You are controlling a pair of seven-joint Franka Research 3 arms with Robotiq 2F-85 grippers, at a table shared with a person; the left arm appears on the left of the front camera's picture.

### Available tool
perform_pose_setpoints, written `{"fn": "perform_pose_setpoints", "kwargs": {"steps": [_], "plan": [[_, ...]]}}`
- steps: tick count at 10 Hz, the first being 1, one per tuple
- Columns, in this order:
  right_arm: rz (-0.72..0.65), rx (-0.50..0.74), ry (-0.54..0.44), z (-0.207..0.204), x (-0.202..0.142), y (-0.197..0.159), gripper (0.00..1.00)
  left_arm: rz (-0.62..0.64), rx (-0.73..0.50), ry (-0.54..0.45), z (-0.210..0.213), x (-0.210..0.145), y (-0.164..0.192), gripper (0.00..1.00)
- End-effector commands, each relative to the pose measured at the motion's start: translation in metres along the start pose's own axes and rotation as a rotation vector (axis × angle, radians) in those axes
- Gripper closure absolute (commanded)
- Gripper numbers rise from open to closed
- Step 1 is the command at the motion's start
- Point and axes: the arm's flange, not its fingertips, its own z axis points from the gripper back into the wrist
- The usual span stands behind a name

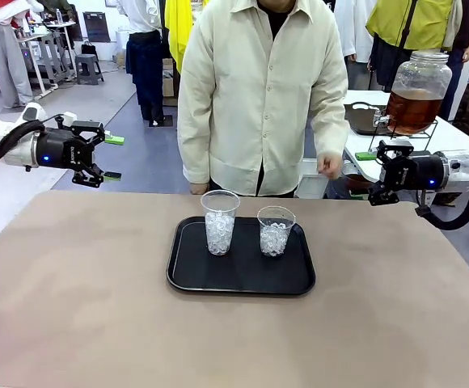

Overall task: Pour the drink into the iced cup.
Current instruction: Pick up the iced cup indicated by the human and present it to them.

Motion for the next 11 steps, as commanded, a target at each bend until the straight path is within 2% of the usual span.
{"fn": "perform_pose_setpoints", "kwargs": {"steps": [1,11], "plan": [[0.008,0.002,-0.006,0.0002,-0.0015,0.0016,0.0,-0.003,0.002,-0.004,0.0008,-0.0001,-0.0014,0.0],[0.008,0.002,-0.006,0.0002,-0.0015,0.0016,0.0,-0.003,0.002,-0.004,0.0008,-0.0001,-0.0014,0.0]]}}
